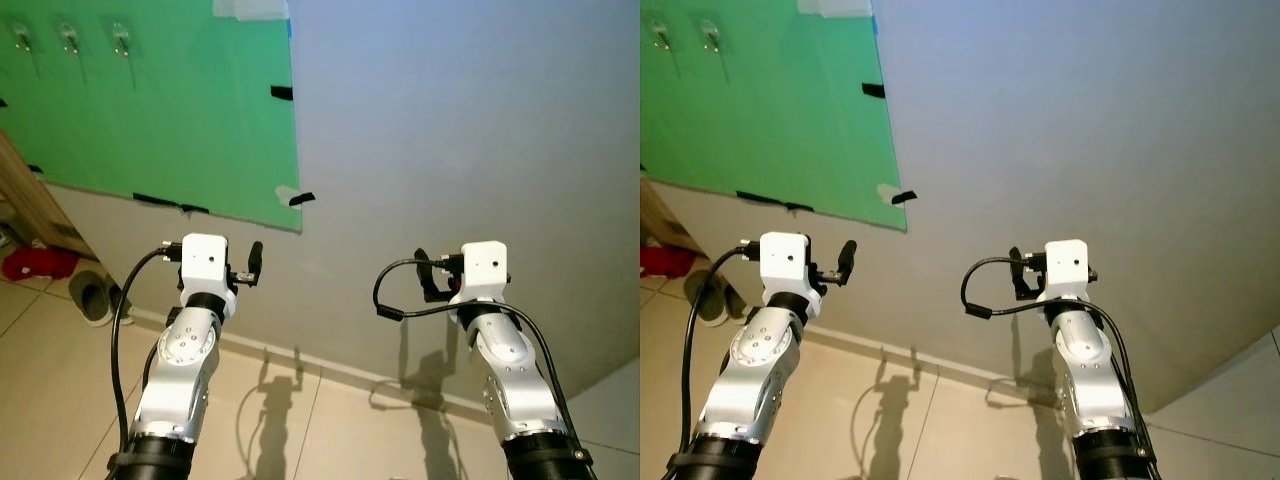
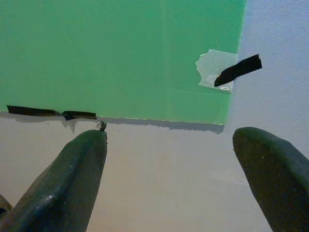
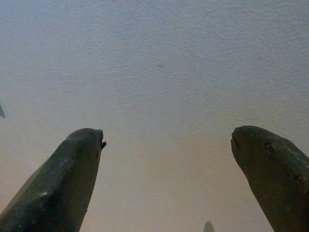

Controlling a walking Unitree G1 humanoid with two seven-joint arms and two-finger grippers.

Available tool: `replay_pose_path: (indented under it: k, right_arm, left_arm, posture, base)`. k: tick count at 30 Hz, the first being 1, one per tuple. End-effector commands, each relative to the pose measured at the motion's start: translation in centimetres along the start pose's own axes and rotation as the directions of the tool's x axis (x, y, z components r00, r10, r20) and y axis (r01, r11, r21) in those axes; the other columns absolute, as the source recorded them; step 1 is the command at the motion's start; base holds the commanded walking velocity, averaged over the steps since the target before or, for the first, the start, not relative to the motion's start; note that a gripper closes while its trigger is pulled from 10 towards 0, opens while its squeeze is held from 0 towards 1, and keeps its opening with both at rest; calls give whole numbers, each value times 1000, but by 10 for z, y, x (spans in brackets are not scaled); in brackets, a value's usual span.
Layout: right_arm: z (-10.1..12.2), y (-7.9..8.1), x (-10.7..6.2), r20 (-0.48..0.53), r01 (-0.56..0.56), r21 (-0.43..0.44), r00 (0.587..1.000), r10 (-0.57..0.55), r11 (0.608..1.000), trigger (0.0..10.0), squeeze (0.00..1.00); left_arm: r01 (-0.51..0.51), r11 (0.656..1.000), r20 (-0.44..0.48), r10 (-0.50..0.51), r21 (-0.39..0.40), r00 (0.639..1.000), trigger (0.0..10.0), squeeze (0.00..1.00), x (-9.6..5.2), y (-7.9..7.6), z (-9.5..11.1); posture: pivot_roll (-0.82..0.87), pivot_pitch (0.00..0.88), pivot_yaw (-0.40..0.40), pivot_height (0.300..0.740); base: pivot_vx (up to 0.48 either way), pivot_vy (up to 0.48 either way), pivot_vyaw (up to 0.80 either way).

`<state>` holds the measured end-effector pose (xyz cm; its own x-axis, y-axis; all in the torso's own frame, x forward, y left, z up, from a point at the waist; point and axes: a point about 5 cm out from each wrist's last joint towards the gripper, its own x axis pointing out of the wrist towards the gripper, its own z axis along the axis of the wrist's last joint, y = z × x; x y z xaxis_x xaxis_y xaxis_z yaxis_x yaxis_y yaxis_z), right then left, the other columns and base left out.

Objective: Hang keys on a hook

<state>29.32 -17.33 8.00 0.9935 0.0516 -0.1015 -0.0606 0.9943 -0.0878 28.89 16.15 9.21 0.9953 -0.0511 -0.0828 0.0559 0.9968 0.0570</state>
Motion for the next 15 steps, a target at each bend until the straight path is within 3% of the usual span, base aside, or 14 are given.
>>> replay_pose_path:
  k: [1, 3, 15]
  right_arm:
    - [1, 0, 2, 7, 0, 0, 1000, 0, 1000, 10000, 0]
    - [0, -1, 2, 6, 4, -1, 1000, -4, 1000, 10000, 0]
    - [1, -2, 4, 14, 14, 3, 1000, -14, 1000, 10000, 0]
  left_arm:
    - [19, 1000, 15, -19, -1, 1000, 10000, 0, 0, -3, 4]
    - [35, 998, 21, -34, -47, 999, 10000, 0, 1, -6, 5]
    - [48, 999, 19, -49, 3, 999, 10000, 0, 4, -6, 4]
  posture:
    - [-49, 0, 39, 740]
    - [-53, 0, 40, 740]
    - [-56, 0, 44, 740]
  base:
    - [0, 0, 0]
    - [0, 0, 0]
    - [0, 0, 0]
